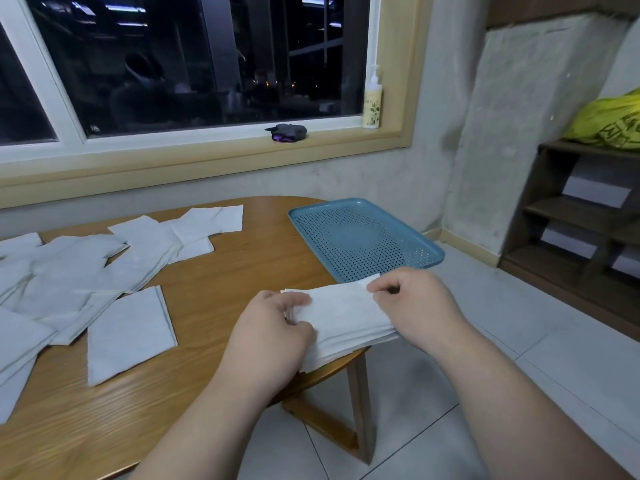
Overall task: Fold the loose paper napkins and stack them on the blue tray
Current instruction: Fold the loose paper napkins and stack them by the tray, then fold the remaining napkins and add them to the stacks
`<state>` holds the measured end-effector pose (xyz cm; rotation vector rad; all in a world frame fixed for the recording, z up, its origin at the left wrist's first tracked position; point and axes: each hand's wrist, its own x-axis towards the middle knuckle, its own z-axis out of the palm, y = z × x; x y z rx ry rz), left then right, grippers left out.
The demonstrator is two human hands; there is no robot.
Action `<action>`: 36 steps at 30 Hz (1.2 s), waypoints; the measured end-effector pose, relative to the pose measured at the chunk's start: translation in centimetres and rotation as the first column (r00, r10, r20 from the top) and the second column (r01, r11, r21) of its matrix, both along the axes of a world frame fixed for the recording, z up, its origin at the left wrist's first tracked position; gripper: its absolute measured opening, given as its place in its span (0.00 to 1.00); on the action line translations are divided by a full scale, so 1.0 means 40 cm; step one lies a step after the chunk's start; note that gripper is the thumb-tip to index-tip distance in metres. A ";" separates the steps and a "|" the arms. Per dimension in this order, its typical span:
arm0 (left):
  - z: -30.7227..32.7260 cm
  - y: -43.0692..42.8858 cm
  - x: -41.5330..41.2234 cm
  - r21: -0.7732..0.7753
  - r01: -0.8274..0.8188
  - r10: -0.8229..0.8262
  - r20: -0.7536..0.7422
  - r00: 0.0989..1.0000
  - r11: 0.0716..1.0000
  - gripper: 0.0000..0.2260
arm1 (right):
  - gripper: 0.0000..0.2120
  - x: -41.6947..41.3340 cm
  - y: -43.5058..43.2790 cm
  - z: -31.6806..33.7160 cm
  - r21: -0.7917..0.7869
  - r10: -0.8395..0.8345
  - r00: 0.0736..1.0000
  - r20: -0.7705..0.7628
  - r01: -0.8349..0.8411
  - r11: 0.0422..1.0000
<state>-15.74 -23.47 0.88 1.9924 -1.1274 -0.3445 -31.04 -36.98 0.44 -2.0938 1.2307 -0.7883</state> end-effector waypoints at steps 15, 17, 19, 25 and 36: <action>-0.030 0.133 0.020 0.020 0.036 -0.041 0.601 0.798 0.999 0.13 | 0.14 0.107 0.160 -0.005 -0.048 -0.056 0.994 -0.098 0.052 0.998; -0.023 0.121 0.052 0.094 0.015 -0.069 0.609 0.790 0.995 0.13 | 0.19 0.124 0.173 -0.004 -0.010 -0.056 0.995 -0.078 0.055 0.998; -0.012 0.098 0.088 0.091 0.030 -0.078 0.581 0.810 0.995 0.14 | 0.13 0.131 0.175 -0.004 0.046 -0.055 0.997 -0.046 0.057 0.997; -0.017 -0.025 0.201 0.163 0.146 -0.216 0.610 0.763 0.976 0.20 | 0.15 0.163 0.165 -0.007 0.040 -0.101 0.995 -0.025 0.102 0.994; -0.001 -0.056 0.235 0.198 0.275 -0.310 0.172 0.935 0.941 0.21 | 0.16 0.177 0.121 -0.022 -0.050 -0.077 0.994 -0.081 0.073 0.996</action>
